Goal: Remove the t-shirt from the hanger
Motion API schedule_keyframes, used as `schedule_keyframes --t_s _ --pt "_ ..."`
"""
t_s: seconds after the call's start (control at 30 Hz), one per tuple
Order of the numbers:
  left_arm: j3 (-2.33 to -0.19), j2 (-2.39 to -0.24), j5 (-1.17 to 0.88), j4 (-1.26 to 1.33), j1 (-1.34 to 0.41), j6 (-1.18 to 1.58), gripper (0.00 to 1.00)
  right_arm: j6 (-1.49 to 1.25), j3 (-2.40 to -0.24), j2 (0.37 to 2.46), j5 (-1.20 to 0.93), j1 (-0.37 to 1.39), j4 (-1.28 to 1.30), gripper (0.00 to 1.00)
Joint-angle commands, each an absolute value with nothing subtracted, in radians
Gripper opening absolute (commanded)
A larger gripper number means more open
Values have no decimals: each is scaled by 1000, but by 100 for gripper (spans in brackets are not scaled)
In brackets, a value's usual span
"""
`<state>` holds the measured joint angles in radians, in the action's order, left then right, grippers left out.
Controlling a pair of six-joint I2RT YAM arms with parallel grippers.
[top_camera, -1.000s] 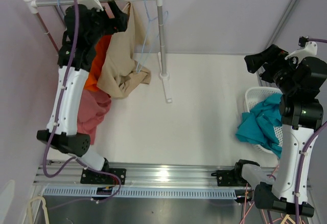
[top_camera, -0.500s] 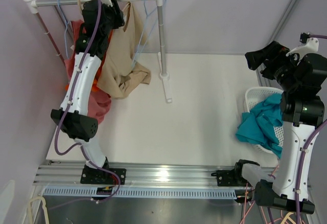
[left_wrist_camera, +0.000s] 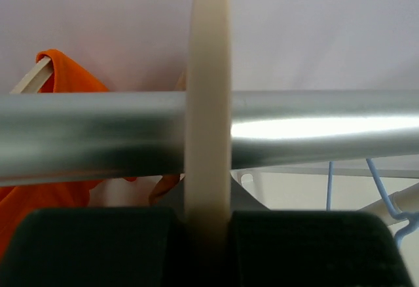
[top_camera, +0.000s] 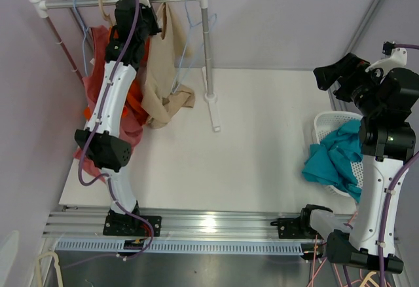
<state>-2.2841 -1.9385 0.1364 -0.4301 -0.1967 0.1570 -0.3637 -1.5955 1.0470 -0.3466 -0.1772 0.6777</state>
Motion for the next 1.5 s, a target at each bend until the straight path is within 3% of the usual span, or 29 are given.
schedule_keyframes --t_s 0.0,0.17,0.3,0.47,0.5,0.6,0.63,0.8,0.97,1.1,1.37,1.47 --pt "-2336 -1840 141 -365 -190 155 0 -347 -1626 1029 -368 -170 670 100" --pt "-2263 -1738 161 -315 -204 166 1 -341 -1611 1014 -429 -170 658 99" --pt "-2082 -1596 152 -218 -218 205 1 -290 -1559 1017 -518 -143 632 100" --pt "-2082 -1513 219 -427 -224 343 1 -272 -1431 1023 -664 -52 499 99" --pt "-2091 -1509 225 -478 -232 371 1 -259 -1422 1026 -676 50 489 100" --pt "-2056 -1471 372 -659 -280 513 0 -152 -1404 1054 -524 286 495 99" --pt "-2040 -1453 412 -690 -299 575 0 -126 -1385 1057 -449 451 477 100" --pt "-1865 -1315 598 -782 -443 678 1 -109 -1111 1023 -396 799 80 100" --pt "-1836 -1299 640 -902 -495 748 1 -66 -1039 1090 -177 1102 -161 99" --pt "-1801 -1298 649 -965 -512 787 1 -28 -1065 1192 -26 1216 -233 100" --pt "-1683 -1273 660 -902 -515 784 1 -64 -1181 1376 -48 1265 -241 99" --pt "-1675 -1273 643 -893 -515 782 1 -61 -1242 1436 -8 1278 -190 82"
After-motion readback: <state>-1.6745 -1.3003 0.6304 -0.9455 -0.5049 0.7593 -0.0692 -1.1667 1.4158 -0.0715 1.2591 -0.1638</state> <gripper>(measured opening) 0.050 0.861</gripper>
